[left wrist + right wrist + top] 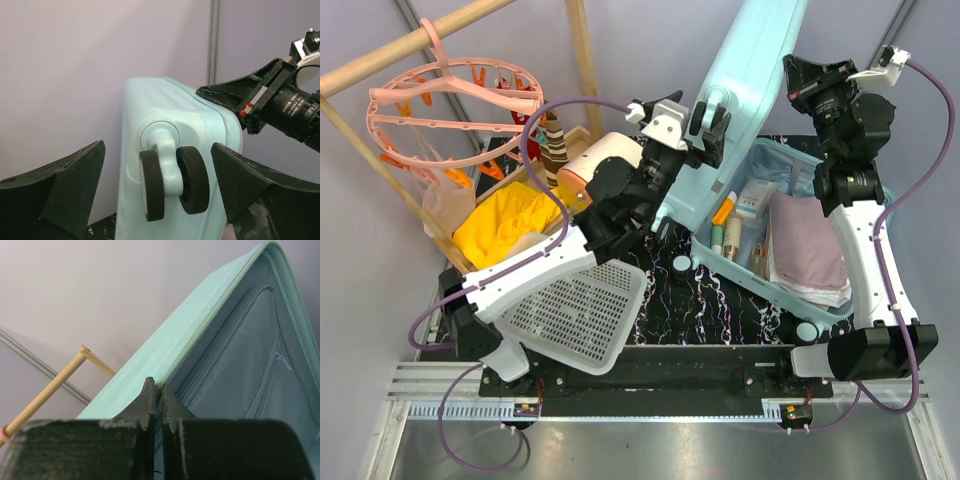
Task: Open, take out, and arrange the luggage
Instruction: Open the luggage at the center of the board.
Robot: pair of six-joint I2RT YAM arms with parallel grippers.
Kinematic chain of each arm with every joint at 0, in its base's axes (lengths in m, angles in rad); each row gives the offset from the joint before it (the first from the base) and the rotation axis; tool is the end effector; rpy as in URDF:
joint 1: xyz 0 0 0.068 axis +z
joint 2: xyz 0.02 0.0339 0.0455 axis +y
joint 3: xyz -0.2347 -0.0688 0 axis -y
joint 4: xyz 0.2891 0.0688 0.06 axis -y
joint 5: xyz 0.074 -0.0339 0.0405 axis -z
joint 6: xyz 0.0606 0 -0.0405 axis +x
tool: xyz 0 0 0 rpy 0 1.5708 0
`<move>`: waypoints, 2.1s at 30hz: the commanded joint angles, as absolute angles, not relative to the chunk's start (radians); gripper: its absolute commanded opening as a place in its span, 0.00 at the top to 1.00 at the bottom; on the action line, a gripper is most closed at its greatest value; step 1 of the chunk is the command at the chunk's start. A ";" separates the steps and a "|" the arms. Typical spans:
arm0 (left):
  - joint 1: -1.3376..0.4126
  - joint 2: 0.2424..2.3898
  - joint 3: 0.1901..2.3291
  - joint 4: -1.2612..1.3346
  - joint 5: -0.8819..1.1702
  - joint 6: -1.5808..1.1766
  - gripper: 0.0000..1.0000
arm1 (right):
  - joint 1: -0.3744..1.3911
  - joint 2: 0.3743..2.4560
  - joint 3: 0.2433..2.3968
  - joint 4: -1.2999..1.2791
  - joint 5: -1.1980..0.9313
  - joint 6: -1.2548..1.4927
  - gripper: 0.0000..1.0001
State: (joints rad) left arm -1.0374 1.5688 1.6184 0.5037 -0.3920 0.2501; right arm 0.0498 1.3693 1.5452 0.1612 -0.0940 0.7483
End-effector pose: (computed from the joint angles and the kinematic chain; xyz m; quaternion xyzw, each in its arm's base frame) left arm 0.2314 -0.3464 0.4908 0.1507 0.4842 -0.2410 0.8275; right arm 0.3732 0.0243 0.4975 0.1617 0.5561 0.3416 0.7402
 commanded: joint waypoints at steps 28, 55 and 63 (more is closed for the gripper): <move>-0.904 1.552 1.605 0.402 -0.222 0.003 1.00 | 0.048 0.737 0.945 -0.144 -0.330 0.339 0.03; -0.857 1.528 1.606 0.357 -0.114 -0.043 1.00 | 0.511 1.146 0.758 -0.285 0.110 0.083 0.08; -0.856 1.551 1.611 0.370 -0.038 -0.052 1.00 | 0.514 1.278 0.810 -0.330 0.065 0.130 0.44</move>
